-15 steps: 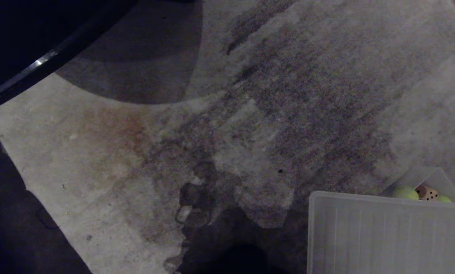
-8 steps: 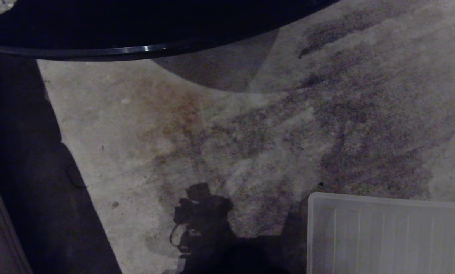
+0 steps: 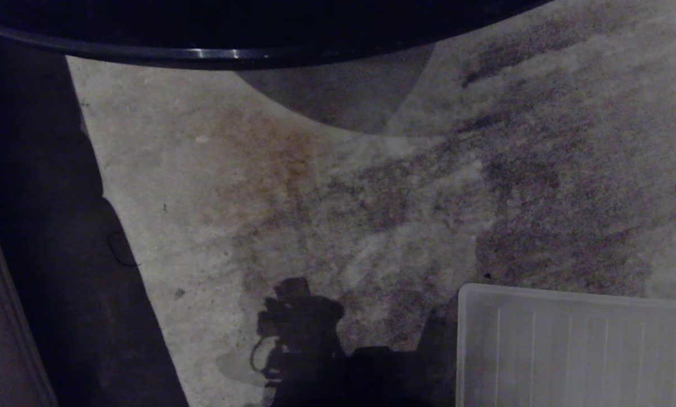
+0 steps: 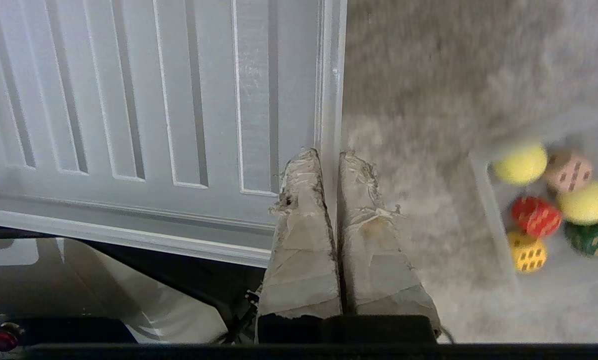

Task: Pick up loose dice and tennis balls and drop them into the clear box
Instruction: Close the lid

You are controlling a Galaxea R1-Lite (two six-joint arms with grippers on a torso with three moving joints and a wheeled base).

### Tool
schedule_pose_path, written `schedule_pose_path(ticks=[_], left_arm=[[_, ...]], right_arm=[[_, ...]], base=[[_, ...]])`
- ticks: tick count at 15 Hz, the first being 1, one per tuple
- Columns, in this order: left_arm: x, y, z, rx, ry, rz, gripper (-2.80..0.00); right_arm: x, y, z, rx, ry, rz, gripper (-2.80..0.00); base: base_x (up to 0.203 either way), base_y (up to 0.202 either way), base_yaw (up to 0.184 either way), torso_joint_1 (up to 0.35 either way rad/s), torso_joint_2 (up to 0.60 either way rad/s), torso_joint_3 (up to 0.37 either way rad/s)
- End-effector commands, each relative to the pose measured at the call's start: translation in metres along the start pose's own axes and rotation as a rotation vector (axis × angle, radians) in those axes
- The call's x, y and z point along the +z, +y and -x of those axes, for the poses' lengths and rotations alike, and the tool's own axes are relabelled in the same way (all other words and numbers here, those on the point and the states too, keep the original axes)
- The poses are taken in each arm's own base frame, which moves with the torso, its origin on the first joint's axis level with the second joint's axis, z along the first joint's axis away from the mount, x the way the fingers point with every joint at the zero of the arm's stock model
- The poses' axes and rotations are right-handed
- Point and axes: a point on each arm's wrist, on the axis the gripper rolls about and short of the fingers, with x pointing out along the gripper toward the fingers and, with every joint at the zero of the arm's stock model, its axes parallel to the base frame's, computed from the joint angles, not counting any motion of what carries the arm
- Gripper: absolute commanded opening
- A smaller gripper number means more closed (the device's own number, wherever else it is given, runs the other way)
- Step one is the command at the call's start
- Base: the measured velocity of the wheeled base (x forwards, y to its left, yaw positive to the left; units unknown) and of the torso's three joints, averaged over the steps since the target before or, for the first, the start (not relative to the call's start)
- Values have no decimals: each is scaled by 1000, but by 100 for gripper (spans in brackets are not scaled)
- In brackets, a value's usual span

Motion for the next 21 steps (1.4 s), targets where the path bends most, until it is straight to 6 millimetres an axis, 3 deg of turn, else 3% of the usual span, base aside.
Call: schedule_pose_path(ticks=[1,16,21], left_arm=[[0,0,0,1,3,2,-280],[0,0,0,1,3,2,-280],[0,0,0,1,2,1,-280]], right_arm=[[0,0,0,1,3,0,-280],[0,0,0,0,3,0,-280],[0,0,0,-1,3,-1,-280]], base=[[-156,0,-2,-2,-2,-2],[-179,0,-1,3,1,2],[-11,0,0,0,1,1]])
